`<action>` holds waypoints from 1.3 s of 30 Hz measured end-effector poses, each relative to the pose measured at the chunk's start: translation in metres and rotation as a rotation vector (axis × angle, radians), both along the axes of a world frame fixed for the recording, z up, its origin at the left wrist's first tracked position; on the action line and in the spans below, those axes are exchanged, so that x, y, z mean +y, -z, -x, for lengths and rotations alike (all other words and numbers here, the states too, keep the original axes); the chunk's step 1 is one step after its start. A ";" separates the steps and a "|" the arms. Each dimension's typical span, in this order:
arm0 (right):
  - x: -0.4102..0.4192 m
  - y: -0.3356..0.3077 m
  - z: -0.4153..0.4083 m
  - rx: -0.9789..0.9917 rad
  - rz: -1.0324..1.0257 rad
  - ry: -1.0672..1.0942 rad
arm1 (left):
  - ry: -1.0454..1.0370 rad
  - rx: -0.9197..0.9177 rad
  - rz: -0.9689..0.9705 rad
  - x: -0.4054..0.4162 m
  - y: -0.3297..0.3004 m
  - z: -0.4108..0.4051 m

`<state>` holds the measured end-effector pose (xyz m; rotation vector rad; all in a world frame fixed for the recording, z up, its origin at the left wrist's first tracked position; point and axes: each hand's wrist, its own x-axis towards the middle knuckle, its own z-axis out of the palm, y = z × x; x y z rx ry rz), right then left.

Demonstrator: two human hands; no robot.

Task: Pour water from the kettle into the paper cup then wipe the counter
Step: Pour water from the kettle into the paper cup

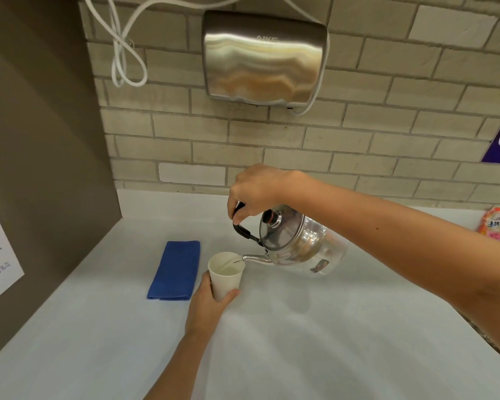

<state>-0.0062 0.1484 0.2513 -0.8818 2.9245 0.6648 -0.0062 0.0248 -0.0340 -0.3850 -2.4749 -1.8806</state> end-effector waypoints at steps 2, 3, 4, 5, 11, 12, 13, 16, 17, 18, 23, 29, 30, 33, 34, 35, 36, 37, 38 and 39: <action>-0.001 0.001 0.001 -0.002 0.004 0.003 | 0.001 0.007 0.001 0.000 0.000 0.000; -0.001 0.001 0.001 -0.004 0.007 0.003 | 0.001 0.010 0.000 0.000 0.000 0.000; -0.002 0.001 0.001 -0.004 0.006 0.002 | 0.001 0.012 -0.002 0.000 0.001 0.001; -0.002 0.001 0.002 -0.003 0.004 -0.001 | -0.001 0.014 -0.002 0.000 0.001 0.001; -0.004 0.003 0.004 0.002 -0.003 -0.015 | 0.001 0.017 -0.005 0.000 0.003 0.002; -0.004 0.003 0.005 0.001 -0.004 -0.017 | 0.003 0.018 -0.009 0.000 0.003 0.002; -0.004 0.003 0.005 0.000 -0.004 -0.019 | 0.005 0.017 -0.010 0.000 0.003 0.002; -0.004 0.004 0.005 0.001 -0.002 -0.023 | 0.005 0.017 -0.013 0.000 0.004 0.003; -0.004 0.004 0.005 0.000 0.001 -0.022 | 0.004 0.017 -0.013 0.000 0.004 0.003; -0.004 0.004 0.005 -0.001 0.003 -0.022 | 0.003 0.017 -0.012 0.000 0.004 0.003; -0.004 0.004 0.005 -0.003 0.007 -0.015 | -0.002 0.021 0.001 0.000 0.004 0.004; -0.004 0.004 0.005 -0.005 -0.002 -0.012 | 0.005 0.019 -0.011 0.001 0.006 0.004; -0.004 0.004 0.006 -0.004 -0.003 -0.013 | 0.005 0.016 -0.013 0.001 0.006 0.004; -0.005 0.004 0.005 -0.006 -0.006 -0.012 | 0.011 0.016 -0.021 0.000 0.006 0.004; -0.005 0.005 0.005 -0.009 -0.007 -0.009 | 0.015 0.016 -0.027 0.000 0.006 0.004; -0.005 0.005 0.005 -0.011 -0.008 -0.007 | 0.019 0.015 -0.032 0.000 0.006 0.005; -0.005 0.005 0.004 -0.012 -0.008 -0.005 | 0.020 0.014 -0.034 0.000 0.006 0.004; -0.005 0.005 0.004 -0.012 -0.007 -0.004 | 0.019 0.014 -0.034 0.000 0.006 0.004; -0.005 0.004 0.004 -0.011 -0.002 0.000 | 0.018 0.014 -0.035 0.000 0.006 0.004; -0.004 0.004 0.003 -0.007 0.005 0.005 | 0.018 0.014 -0.036 0.000 0.005 0.004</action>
